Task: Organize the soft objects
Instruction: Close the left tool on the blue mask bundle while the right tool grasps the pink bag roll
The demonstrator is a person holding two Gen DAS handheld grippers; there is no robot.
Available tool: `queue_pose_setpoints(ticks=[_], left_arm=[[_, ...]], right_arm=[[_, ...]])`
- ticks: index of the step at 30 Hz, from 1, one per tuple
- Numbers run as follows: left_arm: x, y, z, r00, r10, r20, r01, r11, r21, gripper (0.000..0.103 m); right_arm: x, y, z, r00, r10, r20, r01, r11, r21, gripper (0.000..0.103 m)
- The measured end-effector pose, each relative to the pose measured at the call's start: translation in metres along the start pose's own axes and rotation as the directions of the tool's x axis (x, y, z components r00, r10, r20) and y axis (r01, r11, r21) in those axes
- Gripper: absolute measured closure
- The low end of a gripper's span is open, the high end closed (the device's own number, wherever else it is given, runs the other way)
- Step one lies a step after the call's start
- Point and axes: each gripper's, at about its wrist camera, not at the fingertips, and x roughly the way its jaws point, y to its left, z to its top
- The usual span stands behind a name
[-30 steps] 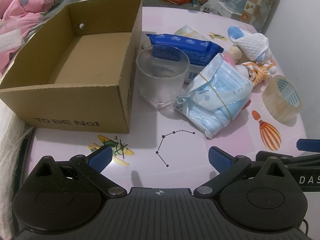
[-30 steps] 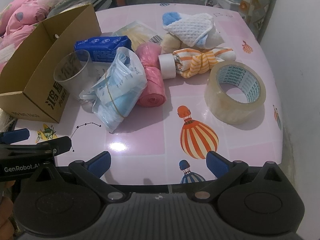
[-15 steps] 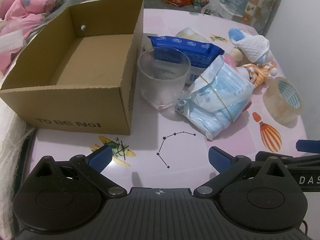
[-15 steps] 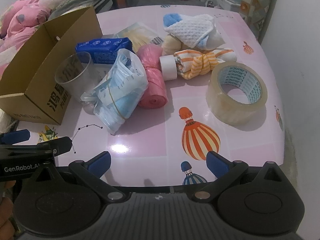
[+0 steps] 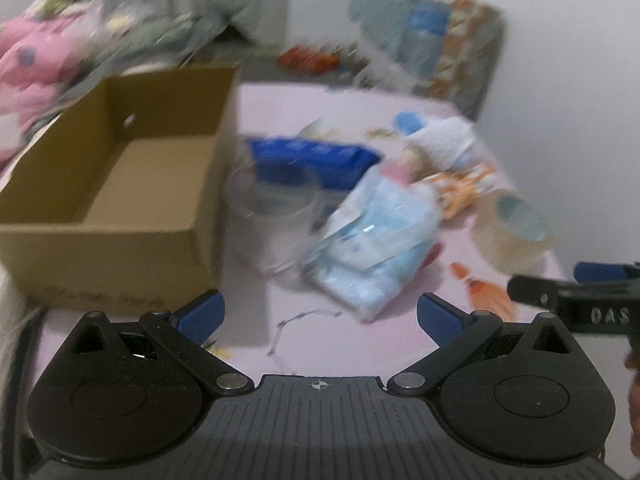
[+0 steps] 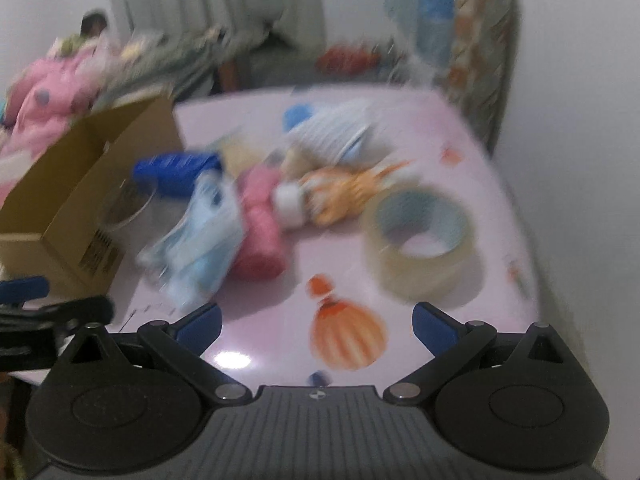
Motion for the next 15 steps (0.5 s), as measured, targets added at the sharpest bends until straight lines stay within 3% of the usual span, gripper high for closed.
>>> queue_pose_setpoints(ticks=[4,8,15], left_arm=[[-0.005,-0.014,-0.004,0.993,-0.082,0.087,0.075,0.994,0.074,0.000],[-0.003,-0.031,-0.010,0.982,-0.139,0.130,0.115,0.978,0.175,0.001],[0.004,-0.045,-0.016,0.973,-0.149,0.174,0.094,0.953,0.288,0.002]], right_arm=[[-0.006,-0.024,-0.011,0.992,0.008,0.123,-0.010,1.000,0.015,0.032],[-0.004,-0.039,-0.019,0.977,0.099,0.189,-0.105,0.994,0.026,0.032],[0.007,-0.039,-0.011,0.909,0.313,0.274,-0.337,0.940,0.046,0.032]])
